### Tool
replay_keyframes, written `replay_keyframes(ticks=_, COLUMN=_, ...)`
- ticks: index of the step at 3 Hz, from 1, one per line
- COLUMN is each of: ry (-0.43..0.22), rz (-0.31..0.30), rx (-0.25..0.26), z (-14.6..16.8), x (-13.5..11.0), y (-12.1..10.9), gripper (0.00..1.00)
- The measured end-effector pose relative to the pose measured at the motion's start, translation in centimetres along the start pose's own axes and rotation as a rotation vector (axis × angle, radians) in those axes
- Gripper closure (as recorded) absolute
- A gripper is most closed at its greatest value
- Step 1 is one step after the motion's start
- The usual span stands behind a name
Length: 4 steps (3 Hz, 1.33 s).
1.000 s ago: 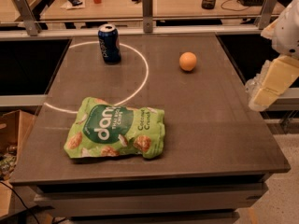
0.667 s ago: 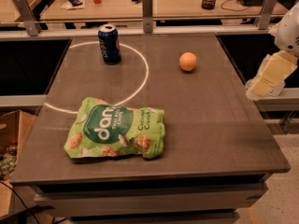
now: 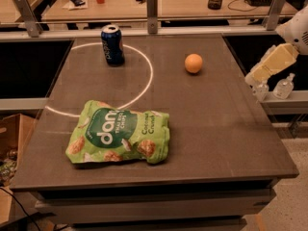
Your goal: Pick orange
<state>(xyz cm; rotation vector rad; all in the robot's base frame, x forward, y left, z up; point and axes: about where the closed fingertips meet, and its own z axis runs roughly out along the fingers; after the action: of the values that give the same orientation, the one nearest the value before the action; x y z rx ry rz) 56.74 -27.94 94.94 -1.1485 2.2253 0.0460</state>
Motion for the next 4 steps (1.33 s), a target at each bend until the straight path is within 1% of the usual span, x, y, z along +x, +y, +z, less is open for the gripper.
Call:
replay_keyframes(ticks=1, ry=-0.055, rz=0.018, rx=-0.035, z=2.6, x=-1.2, y=-0.6, gripper=0.0)
replay_keyframes(ticks=2, ry=-0.055, rz=0.018, rx=-0.035, z=2.6, x=-1.2, y=-0.6, gripper=0.0)
replay_keyframes(ticks=3, ry=-0.075, rz=0.045, rx=-0.04, z=3.3, x=-1.1, y=0.1, gripper=0.0)
replay_keyframes(ticks=4, ry=-0.145, rz=0.077, rx=-0.064, z=5.4, x=-1.4, y=1.8, gripper=0.0)
